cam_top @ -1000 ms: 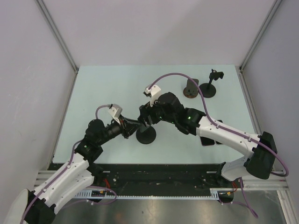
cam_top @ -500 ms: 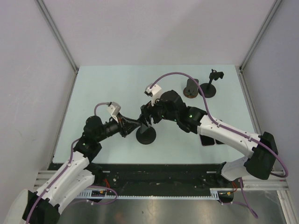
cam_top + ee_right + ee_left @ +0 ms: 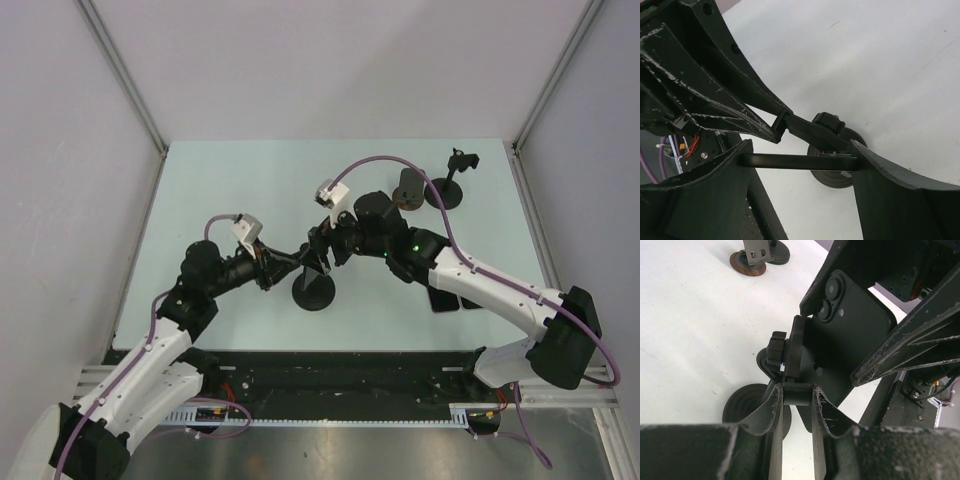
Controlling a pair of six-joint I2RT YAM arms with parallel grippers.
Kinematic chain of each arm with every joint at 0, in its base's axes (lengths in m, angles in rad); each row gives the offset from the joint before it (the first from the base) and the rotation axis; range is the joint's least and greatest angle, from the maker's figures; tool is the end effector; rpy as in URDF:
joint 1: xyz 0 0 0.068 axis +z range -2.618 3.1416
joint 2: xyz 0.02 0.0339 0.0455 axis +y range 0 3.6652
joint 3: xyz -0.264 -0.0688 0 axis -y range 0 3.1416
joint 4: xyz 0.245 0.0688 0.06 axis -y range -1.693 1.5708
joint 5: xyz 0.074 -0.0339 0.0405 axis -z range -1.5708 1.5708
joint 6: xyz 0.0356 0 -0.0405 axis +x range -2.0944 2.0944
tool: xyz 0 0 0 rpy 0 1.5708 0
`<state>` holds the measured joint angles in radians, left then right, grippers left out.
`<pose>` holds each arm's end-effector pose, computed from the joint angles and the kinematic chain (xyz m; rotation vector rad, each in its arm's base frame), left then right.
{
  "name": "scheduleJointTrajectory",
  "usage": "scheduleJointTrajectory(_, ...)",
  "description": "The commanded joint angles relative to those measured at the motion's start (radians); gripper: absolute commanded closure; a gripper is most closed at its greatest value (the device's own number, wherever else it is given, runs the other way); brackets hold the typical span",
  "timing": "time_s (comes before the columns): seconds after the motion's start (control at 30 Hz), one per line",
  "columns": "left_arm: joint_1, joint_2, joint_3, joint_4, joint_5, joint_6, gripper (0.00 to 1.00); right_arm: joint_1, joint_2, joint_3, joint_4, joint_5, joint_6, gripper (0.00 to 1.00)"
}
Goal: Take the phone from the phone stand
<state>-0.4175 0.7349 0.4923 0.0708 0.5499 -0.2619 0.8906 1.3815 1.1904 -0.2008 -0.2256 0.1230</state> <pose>0.1563 -0.0897 0.2721 0.5562 1.7314 -0.9667 0.1968 0.2559 0.3436 -0.9133 1.8461 0.8701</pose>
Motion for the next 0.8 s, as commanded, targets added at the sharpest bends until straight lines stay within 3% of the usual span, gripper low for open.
scheduleJointTrajectory(0.0, 0.014, 0.011, 0.055, -0.022, -0.096, 0.046, 0.84, -0.006, -0.067, -0.003, 0.05, -0.096, -0.017, 1.0)
scheduleJointTrajectory(0.3, -0.029, 0.049, 0.075, -0.005, -0.136, 0.03, 0.8, 0.022, -0.055, -0.003, 0.118, -0.218, -0.013, 1.0)
scheduleJointTrajectory(0.4, -0.029, 0.04, 0.078, -0.003, -0.16, 0.033, 0.71, 0.022, -0.078, -0.003, 0.088, -0.186, -0.011, 1.0)
scheduleJointTrajectory(0.7, -0.029, 0.011, 0.084, -0.005, -0.211, 0.044, 0.3, -0.024, -0.179, -0.005, -0.132, 0.037, 0.038, 1.0)
scheduleJointTrajectory(0.77, -0.029, 0.0, 0.089, -0.006, -0.212, 0.046, 0.24, -0.033, -0.2, -0.003, -0.179, 0.09, 0.05, 1.0)
